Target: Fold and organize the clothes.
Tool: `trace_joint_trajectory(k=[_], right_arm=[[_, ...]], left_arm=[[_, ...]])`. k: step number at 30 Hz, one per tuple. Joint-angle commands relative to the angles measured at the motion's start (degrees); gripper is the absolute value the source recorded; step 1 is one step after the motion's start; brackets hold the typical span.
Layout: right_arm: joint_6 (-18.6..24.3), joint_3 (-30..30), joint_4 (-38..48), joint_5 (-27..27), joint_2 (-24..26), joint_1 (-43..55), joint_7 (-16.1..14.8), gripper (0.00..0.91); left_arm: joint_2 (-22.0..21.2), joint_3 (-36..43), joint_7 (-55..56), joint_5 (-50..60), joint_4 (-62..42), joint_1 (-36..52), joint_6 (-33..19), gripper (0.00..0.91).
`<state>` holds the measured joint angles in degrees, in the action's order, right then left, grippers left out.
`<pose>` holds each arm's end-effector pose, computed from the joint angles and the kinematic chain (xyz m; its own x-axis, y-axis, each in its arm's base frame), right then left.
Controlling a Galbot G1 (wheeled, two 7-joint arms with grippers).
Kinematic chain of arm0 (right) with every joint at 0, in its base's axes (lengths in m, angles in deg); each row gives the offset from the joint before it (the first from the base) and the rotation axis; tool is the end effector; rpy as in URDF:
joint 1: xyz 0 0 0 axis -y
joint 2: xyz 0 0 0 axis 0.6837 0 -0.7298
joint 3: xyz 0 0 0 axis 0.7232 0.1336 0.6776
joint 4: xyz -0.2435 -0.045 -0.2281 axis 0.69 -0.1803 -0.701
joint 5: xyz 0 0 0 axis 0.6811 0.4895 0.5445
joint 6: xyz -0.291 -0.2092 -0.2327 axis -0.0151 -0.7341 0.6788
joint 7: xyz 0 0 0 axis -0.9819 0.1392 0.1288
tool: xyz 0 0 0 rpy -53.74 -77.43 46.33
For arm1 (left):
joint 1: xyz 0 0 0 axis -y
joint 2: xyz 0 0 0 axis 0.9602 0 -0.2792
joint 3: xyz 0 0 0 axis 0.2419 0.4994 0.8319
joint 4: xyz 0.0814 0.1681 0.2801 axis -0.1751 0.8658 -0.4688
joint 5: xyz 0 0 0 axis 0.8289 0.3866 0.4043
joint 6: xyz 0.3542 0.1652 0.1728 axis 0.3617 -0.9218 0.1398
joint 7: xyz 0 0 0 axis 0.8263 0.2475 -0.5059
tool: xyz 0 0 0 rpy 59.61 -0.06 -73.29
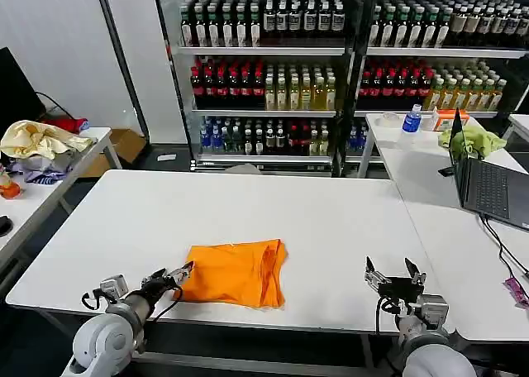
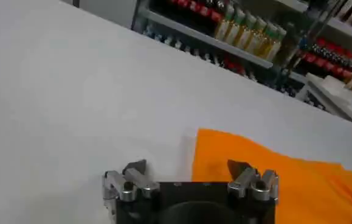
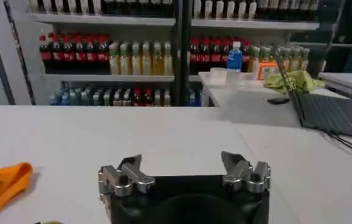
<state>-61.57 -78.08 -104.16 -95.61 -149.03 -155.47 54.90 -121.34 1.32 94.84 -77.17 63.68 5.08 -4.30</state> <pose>0.2881 -0.0254 -0.2058 -0.9400 0.0927 0.3283 0.0848 0.9957 -0.0383 0.3622 0.0807 -0.2739 -0.8338 0.1780 0.5227 -0.0191 0.9368 -0.3494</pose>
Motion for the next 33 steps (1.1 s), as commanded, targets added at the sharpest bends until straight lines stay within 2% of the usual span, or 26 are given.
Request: trace_joint_trajectory(k=[1, 7, 9, 10, 13, 14, 15, 16, 18, 21, 23, 33], right_arm=[[-0.11, 0.12, -0.13, 0.07, -0.29, -0.08, 0.07, 0.907], [-0.54, 0.13, -0.85, 0.13, -0.47, -0.38, 0.2, 0.907], [-0.58, 0.02, -1.02, 0.13, -0.44, -0.54, 0.21, 0.907], [-0.6, -0.07, -1.07, 0.13, -0.43, -0.66, 0.22, 0.907], [-0.66, -0.22, -1.44, 0.16, -0.49, -1.05, 0.26, 0.907], [-0.69, -0.23, -1.54, 0.19, -0.53, -1.14, 0.26, 0.907], [-0.69, -0.25, -1.58, 0.2, -0.57, -1.23, 0.26, 0.907], [-0.72, -0.26, -1.72, 0.25, -0.62, -1.35, 0.28, 0.907], [-0.73, -0.26, -1.82, 0.34, -0.72, -1.6, 0.28, 0.907], [-0.73, -0.33, -1.99, 0.44, -0.78, -1.9, 0.3, 0.907], [-0.73, -0.37, -2.07, 0.47, -0.81, -2.05, 0.29, 0.907], [-0.78, -0.65, -2.07, 0.59, -1.13, -2.3, 0.43, 0.907]], left_arm=[[-1.45, 1.21, -0.69, -0.43, -2.28, 0.53, 0.02, 0.907], [-3.18, 1.62, -0.41, -3.59, -2.32, 1.22, -0.05, 0.907], [-3.41, 1.73, -0.44, -4.83, -1.64, 1.02, -0.05, 0.856], [-3.6, 1.84, -0.51, -5.43, -1.17, 0.82, -0.06, 0.806], [-4.26, 1.8, -0.54, -7.47, -0.92, 0.81, -0.22, 0.564], [-4.48, 1.75, -0.51, -7.89, -1.08, 0.93, -0.27, 0.534], [-4.54, 1.73, -0.51, -8.01, -1.26, 1.0, -0.28, 0.453], [-4.83, 1.73, -0.53, -8.15, -1.59, 1.17, -0.39, 0.413], [-5.08, 1.65, -0.55, -8.54, -2.34, 1.61, -0.52, 0.171], [-5.36, 1.33, -0.62, -9.79, -3.43, 2.19, -0.93, 0.04], [-5.56, 1.06, -0.69, -10.55, -3.99, 2.45, -1.26, 0.01], [-7.45, -0.24, -0.66, -15.16, -4.71, 2.79, -1.45, 0.01]])
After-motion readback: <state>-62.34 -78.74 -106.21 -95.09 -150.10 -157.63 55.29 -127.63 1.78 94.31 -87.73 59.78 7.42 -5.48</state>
